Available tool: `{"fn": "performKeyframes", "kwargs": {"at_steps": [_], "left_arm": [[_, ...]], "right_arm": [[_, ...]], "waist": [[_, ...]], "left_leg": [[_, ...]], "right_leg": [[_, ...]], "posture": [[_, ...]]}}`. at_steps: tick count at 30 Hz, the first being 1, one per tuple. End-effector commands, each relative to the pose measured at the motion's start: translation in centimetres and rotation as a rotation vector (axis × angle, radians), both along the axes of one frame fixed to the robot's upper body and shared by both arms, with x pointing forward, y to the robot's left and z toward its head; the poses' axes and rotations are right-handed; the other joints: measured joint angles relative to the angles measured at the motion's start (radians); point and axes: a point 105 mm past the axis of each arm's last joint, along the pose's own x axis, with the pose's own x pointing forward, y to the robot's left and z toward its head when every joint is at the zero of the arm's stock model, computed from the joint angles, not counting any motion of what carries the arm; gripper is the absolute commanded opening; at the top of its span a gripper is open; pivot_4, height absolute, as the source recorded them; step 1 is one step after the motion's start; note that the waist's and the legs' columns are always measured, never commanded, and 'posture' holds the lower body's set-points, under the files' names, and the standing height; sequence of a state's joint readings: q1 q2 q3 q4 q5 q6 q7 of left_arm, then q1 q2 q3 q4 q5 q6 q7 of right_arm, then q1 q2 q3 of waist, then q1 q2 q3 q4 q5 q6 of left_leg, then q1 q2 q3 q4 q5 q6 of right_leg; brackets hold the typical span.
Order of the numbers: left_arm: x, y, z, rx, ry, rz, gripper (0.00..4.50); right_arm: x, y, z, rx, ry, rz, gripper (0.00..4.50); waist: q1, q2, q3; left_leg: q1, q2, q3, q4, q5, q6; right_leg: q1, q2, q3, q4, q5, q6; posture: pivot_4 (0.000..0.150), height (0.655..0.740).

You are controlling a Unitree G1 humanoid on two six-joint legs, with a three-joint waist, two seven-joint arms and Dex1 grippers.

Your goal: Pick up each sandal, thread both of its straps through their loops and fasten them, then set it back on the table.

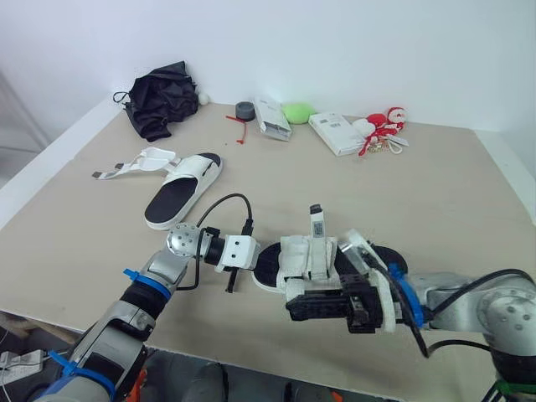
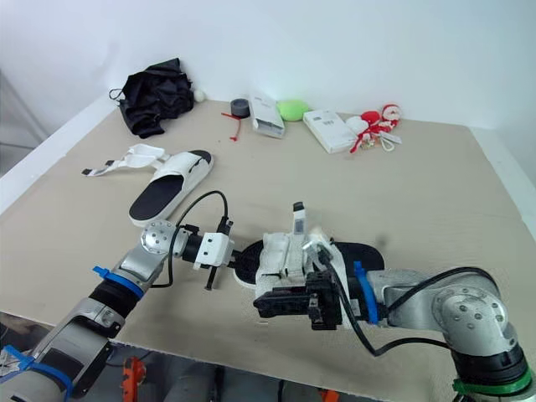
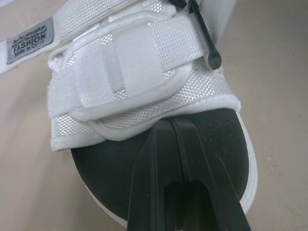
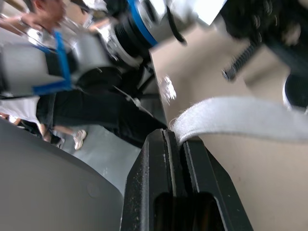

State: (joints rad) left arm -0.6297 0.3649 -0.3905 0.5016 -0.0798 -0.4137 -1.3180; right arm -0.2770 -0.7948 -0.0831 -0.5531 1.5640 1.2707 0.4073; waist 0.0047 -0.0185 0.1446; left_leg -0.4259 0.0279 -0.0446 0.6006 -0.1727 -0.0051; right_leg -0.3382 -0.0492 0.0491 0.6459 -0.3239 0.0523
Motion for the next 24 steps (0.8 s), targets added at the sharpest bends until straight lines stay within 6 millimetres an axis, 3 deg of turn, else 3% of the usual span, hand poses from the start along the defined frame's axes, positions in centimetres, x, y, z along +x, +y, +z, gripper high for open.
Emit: {"fn": "performKeyframes", "kwargs": {"at_steps": [1, 6, 10, 16, 19, 20, 23, 24], "left_arm": [[-1.8, 1.9, -6.2, 0.224, 0.186, 0.014, 0.0], [-1.7, 1.6, -6.1, 0.222, 0.182, 0.01, 0.0], [-1.8, 1.5, -6.2, 0.22, 0.181, 0.009, 0.0], [-2.0, 1.5, -6.4, 0.213, 0.184, 0.015, 0.0], [-2.0, 1.6, -6.4, 0.212, 0.185, 0.018, 0.0], [-2.1, 1.6, -6.4, 0.211, 0.185, 0.018, 0.0], [-2.0, 1.6, -6.4, 0.211, 0.185, 0.021, 0.0], [-2.0, 1.6, -6.3, 0.21, 0.185, 0.021, 0.0]], "right_arm": [[1.5, 2.1, 5.0, 0.155, -0.193, 0.058, 0.04], [7.0, 3.3, 4.4, 0.044, -0.226, -0.123, 0.04], [11.1, 2.3, 2.4, -0.074, -0.153, -0.302, 0.04], [12.9, -0.3, 0.3, -0.164, -0.082, -0.447, 0.04], [13.5, -1.7, -1.7, -0.249, 0.011, -0.523, 1.19], [13.4, -1.9, -2.2, -0.28, 0.029, -0.525, 1.33], [13.4, -2.2, -3.4, -0.375, 0.046, -0.544, 2.9], [13.4, -2.2, -3.5, -0.393, 0.047, -0.548, 3.23]], "waist": [[0.0, 0.001, 0.002], [0.004, 0.001, 0.005], [0.003, 0.001, 0.005], [0.003, 0.002, 0.005], [0.003, 0.001, 0.004], [0.003, 0.001, 0.004], [0.003, 0.004, 0.001], [0.003, 0.003, 0.0]], "left_leg": [[-0.001, -0.001, 0.0, 0.0, 0.0, 0.0], [-0.006, -0.001, 0.0, 0.001, 0.001, -0.001], [-0.006, -0.001, 0.0, 0.001, 0.001, -0.001], [-0.005, 0.0, 0.0, 0.001, 0.004, 0.001], [-0.005, 0.001, 0.001, 0.001, 0.005, 0.001], [-0.005, 0.001, 0.001, 0.001, 0.005, 0.001], [-0.004, 0.001, 0.001, 0.001, 0.005, 0.0], [-0.004, 0.001, 0.001, 0.001, 0.005, 0.0]], "right_leg": [[-0.001, 0.0, 0.0, 0.0, 0.0, 0.0], [-0.005, 0.001, -0.001, 0.0, 0.004, -0.001], [-0.006, 0.002, -0.001, 0.001, 0.005, -0.002], [-0.007, 0.003, 0.0, 0.001, 0.008, -0.004], [-0.006, 0.003, 0.0, 0.001, 0.009, -0.005], [-0.006, 0.003, 0.0, 0.001, 0.009, -0.005], [-0.006, 0.003, 0.001, 0.001, 0.01, -0.005], [-0.006, 0.003, 0.001, 0.001, 0.009, -0.005]], "posture": [[0.15, 0.738], [0.15, 0.738], [0.15, 0.738], [0.15, 0.738], [0.15, 0.738], [0.15, 0.738], [0.15, 0.738], [0.15, 0.738]]}}
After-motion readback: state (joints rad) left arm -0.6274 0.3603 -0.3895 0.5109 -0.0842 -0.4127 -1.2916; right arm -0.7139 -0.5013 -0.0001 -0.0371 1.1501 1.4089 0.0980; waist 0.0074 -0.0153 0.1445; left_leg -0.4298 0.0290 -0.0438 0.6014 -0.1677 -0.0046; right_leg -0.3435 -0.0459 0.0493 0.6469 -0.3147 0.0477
